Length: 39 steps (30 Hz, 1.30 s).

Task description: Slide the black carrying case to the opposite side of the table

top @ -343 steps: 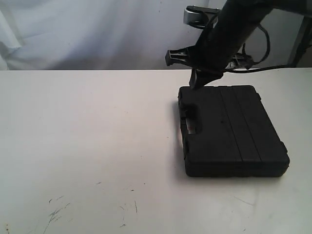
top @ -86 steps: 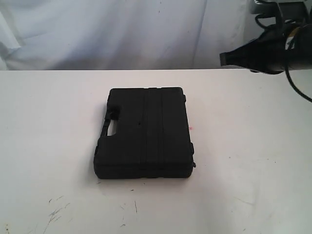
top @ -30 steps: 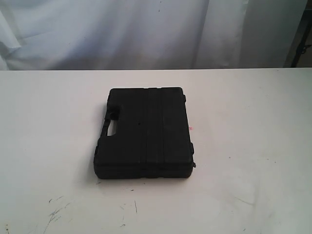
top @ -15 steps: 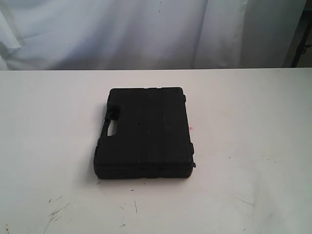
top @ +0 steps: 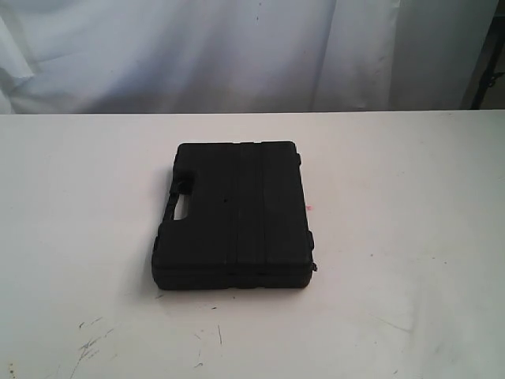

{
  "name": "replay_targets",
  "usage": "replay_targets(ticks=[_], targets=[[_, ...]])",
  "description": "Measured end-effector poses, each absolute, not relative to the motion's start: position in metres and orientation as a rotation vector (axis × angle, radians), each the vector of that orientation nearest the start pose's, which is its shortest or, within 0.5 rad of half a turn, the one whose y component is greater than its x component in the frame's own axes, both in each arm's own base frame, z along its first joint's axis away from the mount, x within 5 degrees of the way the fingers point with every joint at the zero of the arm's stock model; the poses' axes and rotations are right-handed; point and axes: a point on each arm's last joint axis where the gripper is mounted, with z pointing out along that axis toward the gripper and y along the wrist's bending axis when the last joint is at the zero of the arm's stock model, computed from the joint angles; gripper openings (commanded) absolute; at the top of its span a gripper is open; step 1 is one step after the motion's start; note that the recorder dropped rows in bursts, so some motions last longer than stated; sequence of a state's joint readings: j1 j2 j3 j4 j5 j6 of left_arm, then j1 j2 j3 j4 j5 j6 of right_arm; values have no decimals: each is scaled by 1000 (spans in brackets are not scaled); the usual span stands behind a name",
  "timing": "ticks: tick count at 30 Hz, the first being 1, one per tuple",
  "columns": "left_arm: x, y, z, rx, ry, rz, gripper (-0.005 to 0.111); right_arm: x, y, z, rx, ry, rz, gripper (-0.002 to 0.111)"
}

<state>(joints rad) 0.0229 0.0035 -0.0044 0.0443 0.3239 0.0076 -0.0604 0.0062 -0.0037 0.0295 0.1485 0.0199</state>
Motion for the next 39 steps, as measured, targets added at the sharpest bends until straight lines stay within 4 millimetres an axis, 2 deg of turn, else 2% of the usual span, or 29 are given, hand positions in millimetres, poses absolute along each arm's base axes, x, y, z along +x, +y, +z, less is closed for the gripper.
replay_targets(ticks=[18, 39], targets=[[54, 3, 185, 14, 1807, 64, 0, 54, -2, 184, 51, 1822, -30, 0], [54, 3, 185, 14, 1807, 64, 0, 54, -2, 183, 51, 1831, -30, 0]])
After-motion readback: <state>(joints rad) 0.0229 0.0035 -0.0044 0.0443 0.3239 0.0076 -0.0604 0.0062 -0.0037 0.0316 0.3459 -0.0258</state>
